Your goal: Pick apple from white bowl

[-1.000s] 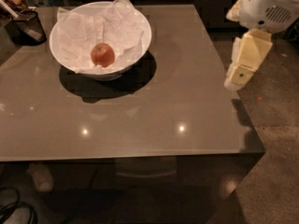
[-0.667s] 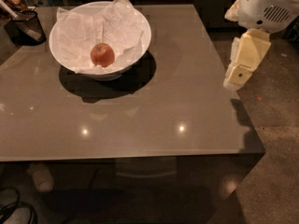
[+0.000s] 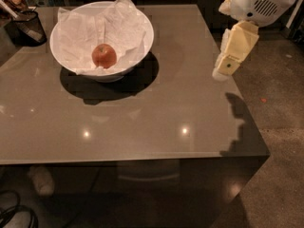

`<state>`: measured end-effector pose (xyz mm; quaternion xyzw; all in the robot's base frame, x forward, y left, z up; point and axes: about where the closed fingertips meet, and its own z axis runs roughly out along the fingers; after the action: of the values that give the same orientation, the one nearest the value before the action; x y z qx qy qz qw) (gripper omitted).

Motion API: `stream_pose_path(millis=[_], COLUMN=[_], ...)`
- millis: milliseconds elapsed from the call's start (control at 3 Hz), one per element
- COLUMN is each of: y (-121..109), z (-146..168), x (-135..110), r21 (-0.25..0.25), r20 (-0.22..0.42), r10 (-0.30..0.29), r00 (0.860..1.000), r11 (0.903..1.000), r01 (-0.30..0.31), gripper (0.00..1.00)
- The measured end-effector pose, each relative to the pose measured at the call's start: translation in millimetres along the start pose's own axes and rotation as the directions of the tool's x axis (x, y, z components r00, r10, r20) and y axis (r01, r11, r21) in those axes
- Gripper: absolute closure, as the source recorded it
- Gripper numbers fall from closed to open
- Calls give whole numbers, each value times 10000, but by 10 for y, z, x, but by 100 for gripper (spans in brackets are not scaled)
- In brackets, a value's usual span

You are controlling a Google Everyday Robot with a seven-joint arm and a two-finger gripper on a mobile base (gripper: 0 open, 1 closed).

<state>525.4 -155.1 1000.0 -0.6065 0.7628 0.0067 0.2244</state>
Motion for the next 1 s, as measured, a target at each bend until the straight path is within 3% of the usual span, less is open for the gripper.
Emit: stream_pose_path(millis=[333,667,1000], y=[-108,-223,-304], z=[47,78,103], x=[-160,-326,-447], r21=[216,313,293], r20=[573,973,1191], r10=[210,168,79], r00=[9981,9951,9929], r11=[9995,9993,9995], r01=[-223,-200,-115], gripper=[0,13,18])
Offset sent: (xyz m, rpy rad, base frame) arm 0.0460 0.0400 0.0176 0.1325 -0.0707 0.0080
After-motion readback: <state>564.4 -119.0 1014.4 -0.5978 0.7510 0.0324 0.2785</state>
